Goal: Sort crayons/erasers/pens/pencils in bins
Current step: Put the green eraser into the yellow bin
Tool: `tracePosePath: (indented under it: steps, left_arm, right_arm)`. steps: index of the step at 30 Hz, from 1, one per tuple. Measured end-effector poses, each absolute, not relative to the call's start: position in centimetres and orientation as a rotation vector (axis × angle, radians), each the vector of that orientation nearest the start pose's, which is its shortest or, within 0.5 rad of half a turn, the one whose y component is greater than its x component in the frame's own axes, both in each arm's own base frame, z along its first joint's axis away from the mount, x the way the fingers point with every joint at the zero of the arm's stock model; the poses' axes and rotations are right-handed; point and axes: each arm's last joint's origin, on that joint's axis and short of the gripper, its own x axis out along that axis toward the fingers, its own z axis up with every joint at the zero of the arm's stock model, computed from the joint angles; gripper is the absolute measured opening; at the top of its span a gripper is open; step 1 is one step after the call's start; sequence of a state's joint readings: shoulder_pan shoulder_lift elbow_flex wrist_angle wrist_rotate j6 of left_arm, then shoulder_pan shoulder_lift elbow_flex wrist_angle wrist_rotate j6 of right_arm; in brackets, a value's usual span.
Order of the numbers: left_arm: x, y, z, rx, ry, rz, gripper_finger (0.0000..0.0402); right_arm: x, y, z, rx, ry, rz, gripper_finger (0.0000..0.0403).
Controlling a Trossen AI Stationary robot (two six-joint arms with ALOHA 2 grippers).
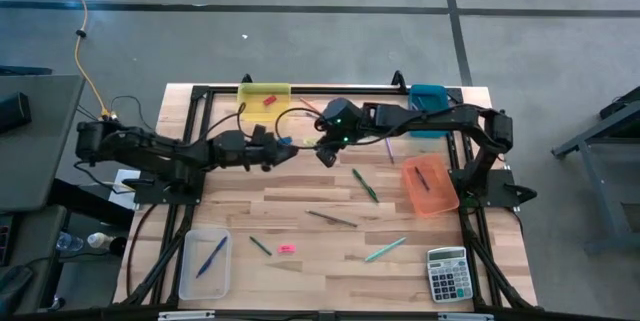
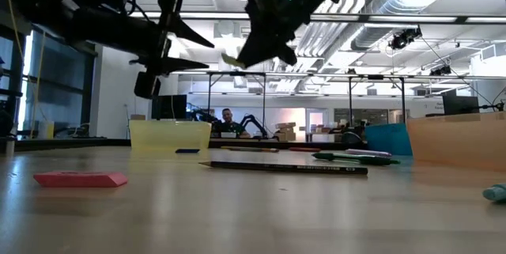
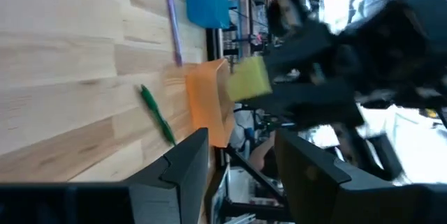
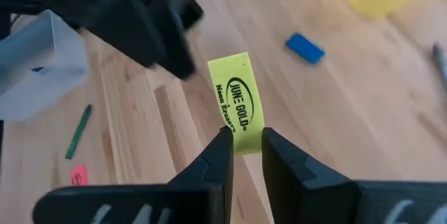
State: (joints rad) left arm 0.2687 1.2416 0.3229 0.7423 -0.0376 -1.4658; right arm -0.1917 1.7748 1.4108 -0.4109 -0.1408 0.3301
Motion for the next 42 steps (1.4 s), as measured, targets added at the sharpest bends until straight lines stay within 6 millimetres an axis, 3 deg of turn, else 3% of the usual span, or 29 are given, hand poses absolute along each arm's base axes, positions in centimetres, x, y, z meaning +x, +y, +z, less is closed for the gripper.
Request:
tracePosePath:
  steps: [6,14,27,42]
  left_arm:
    - [22.5,6.3,18.0,-1.494,-0.098,0.367,0.0154]
    - [23.3,6.5,19.4,-1.462,-0.146,0.328,0.0154]
    - [23.3,6.5,19.5,-1.454,-0.132,0.324,0.0153]
    - [23.4,6.4,19.4,-1.413,-0.085,0.284,0.0077]
  right_arm:
    - [39.1,-5.7,28.0,0.354,0.748,-0.173,0.0044]
    - [39.0,-5.2,27.9,0.333,0.770,-0.164,0.0044]
    - [39.1,-4.4,27.9,0.288,0.774,-0.148,0.0044]
    - [39.4,-3.9,28.1,0.290,0.738,-0.162,0.0044]
